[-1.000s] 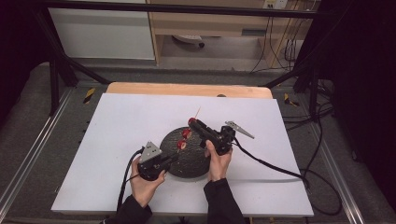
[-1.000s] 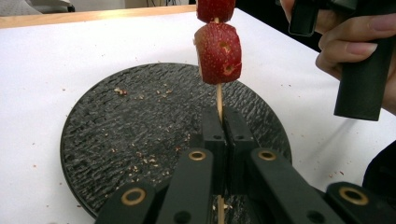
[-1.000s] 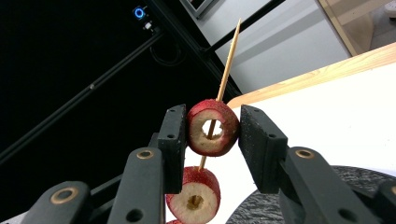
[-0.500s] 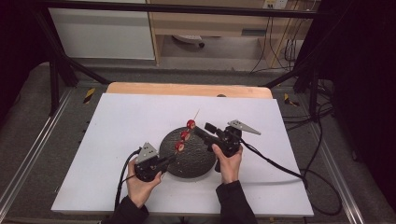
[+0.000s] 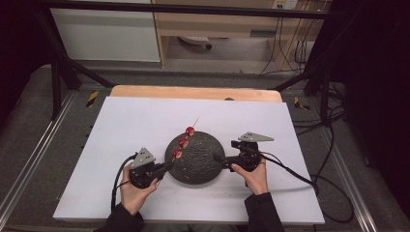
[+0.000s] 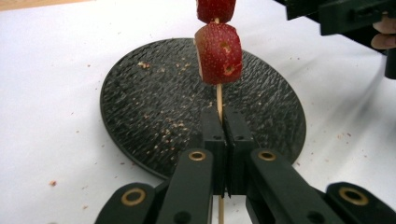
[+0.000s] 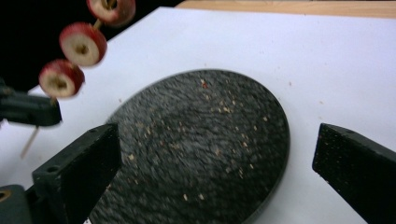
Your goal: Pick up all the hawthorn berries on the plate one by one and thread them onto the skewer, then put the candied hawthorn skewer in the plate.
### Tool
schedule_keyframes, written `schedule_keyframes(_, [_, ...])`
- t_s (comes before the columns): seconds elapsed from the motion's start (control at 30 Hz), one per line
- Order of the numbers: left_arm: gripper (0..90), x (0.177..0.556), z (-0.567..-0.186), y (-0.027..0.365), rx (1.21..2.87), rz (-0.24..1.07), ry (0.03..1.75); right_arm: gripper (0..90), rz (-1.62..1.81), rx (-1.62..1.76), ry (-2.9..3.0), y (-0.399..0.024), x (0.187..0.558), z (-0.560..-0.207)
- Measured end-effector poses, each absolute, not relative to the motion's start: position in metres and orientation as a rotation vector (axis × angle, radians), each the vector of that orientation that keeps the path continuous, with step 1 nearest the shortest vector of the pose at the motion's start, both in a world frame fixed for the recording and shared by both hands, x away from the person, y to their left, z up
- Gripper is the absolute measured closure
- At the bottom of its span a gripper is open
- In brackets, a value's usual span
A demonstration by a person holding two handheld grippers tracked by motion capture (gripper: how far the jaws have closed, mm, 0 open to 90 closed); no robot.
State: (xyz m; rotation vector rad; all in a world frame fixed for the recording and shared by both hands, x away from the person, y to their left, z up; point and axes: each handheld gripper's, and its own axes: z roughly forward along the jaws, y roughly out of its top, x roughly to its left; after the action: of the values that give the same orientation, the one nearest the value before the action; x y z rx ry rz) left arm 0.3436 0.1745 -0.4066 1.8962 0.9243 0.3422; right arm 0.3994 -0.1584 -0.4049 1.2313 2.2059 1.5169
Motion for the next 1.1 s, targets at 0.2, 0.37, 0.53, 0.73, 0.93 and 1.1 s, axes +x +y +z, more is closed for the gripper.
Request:
schedule_keyframes(0.2, [88.5,0.347,-0.404,0.178,1.956,0.336,0.915,0.4,1.411,1.177,2.292,-0.171,0.393,-0.413])
schedule_keyframes(0.37, [88.5,0.352,-0.402,0.178,1.997,0.330,0.917,0.4,1.340,1.165,2.344,-0.185,0.385,-0.424])
schedule_keyframes(0.53, [88.5,0.357,-0.402,0.175,2.036,0.317,0.917,0.4,1.302,1.146,2.371,-0.201,0.378,-0.435])
schedule_keyframes(0.73, [88.5,0.363,-0.402,0.169,2.077,0.305,0.919,0.4,1.239,1.143,2.377,-0.217,0.371,-0.444])
schedule_keyframes(0.93, [88.5,0.367,-0.403,0.162,2.129,0.286,0.921,0.4,1.258,1.175,2.369,-0.230,0.365,-0.449])
schedule_keyframes(1.1, [88.4,0.370,-0.406,0.156,2.170,0.281,0.938,0.5,1.253,1.189,2.365,-0.235,0.363,-0.452])
